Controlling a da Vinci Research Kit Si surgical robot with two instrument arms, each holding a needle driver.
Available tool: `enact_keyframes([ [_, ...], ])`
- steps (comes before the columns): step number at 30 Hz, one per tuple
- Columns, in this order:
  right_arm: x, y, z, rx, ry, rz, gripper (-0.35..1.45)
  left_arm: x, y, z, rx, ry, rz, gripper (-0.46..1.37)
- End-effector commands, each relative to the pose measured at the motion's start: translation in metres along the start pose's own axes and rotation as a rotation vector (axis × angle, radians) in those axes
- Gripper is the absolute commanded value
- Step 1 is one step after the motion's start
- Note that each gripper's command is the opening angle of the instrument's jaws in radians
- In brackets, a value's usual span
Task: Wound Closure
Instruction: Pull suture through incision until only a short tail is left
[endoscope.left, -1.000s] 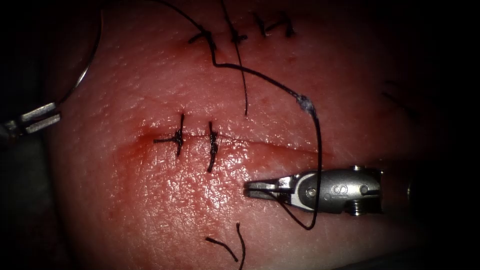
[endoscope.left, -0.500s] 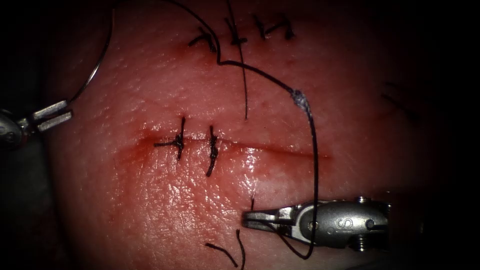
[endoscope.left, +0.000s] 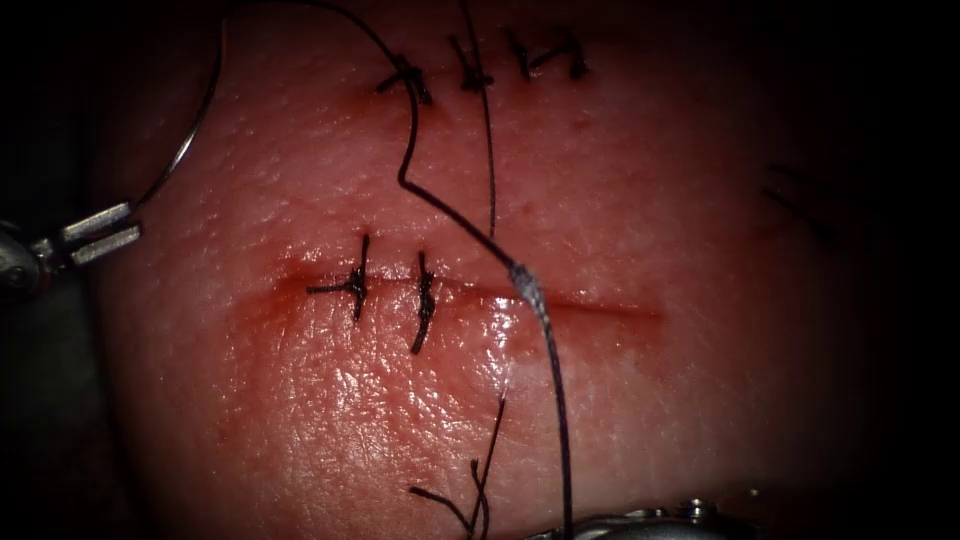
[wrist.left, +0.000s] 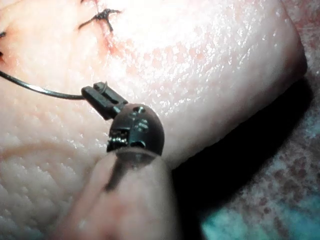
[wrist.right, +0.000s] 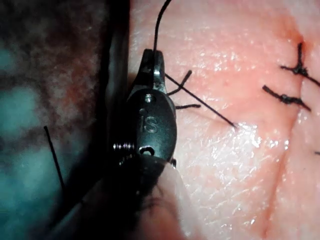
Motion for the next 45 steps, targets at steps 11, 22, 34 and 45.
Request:
enact_keyframes([
  [11, 0.0004, -0.0023, 0.0024, 0.197, -0.07, 0.014, -0.35, -0.0003, -0.0002, -0.0007, -0.015, 0.028, 0.013, -0.35],
  [22, -0.0005, -0.005, 0.0056, 0.299, -0.059, -0.014, -0.35, -0.0006, -0.0001, -0.001, -0.017, 0.032, 0.015, -0.35],
  [34, -0.0008, -0.0009, -0.0014, 0.044, 0.034, -0.019, 1.05, -0.0014, -0.001, -0.0012, -0.013, 0.059, 0.033, -0.35],
  [45, -0.0026, 0.0013, -0.0106, -0.109, 0.062, -0.014, 1.05, -0.0035, -0.0031, -0.0042, -0.01, 0.109, 0.036, -0.35],
])
